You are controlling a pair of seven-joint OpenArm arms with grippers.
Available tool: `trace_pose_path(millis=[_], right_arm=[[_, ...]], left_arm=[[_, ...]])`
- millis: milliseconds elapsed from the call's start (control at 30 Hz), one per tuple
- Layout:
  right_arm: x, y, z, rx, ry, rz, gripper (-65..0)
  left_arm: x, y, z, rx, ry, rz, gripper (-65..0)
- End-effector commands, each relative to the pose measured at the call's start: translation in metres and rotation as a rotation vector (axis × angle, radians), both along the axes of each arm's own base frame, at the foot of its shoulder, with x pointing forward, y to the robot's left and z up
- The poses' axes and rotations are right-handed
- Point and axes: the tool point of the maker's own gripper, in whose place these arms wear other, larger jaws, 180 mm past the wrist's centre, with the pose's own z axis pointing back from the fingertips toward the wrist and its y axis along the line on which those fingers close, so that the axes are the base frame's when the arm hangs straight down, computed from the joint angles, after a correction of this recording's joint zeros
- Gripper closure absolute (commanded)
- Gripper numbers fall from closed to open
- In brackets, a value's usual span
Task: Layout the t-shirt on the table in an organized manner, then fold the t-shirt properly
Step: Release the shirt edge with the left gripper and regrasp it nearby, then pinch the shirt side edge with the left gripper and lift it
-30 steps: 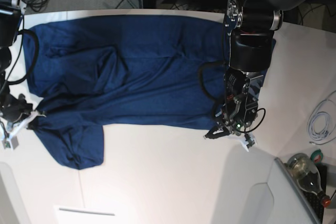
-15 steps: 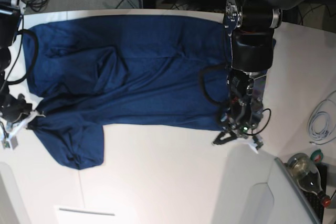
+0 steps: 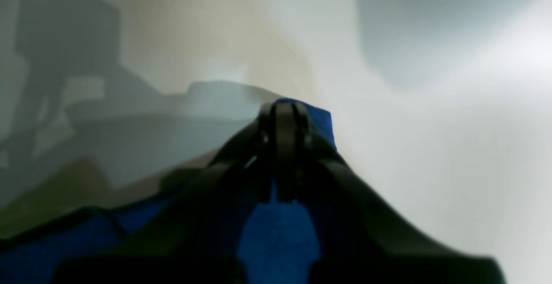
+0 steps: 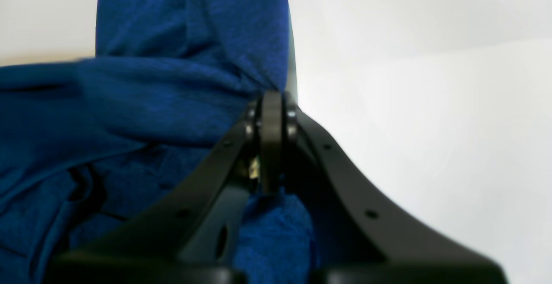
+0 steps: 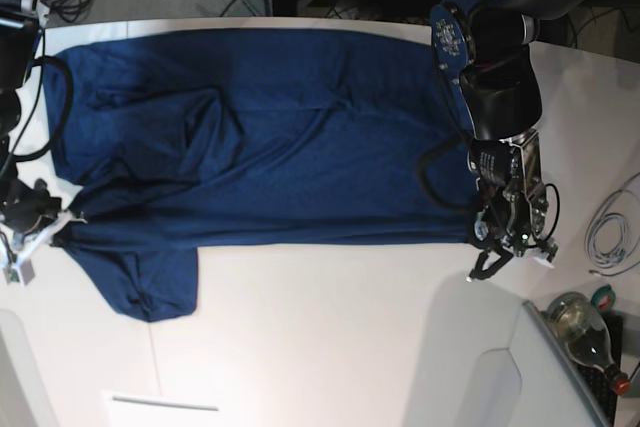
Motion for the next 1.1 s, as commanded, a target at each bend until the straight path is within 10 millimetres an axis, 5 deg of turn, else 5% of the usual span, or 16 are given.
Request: trace_pose_path(millis=[0, 333, 667, 900, 1067], right_arm=[[0.015, -0.012, 0.023, -0.015, -0.070, -0.011, 0.0], [0.015, -0.033, 0.032, -0.003, -0.100, -0.083, 0.0], [0.016, -0.029, 0.032, -0.001, -0.102, -0.075, 0.0], [0.015, -0.029, 0.031, 0.000, -0.099, -0.076, 0.0], [0.014, -0.029, 0.030, 0.000, -0.096, -0.076, 0.0]], left_arm=[[0.017, 0.008, 0.023, 0.029, -0.066, 0.013, 0.0], [0.023, 0.023, 0.060, 0.068, -0.175, 0.051, 0.0], [0.032, 0.002, 0.066, 0.052, -0.200, 0.014, 0.0], [0.012, -0.071, 0.021, 0.117, -0.071, -0.256, 0.0], [-0.010, -0.070, 0.002, 0.140, -0.015, -0.287, 0.0]])
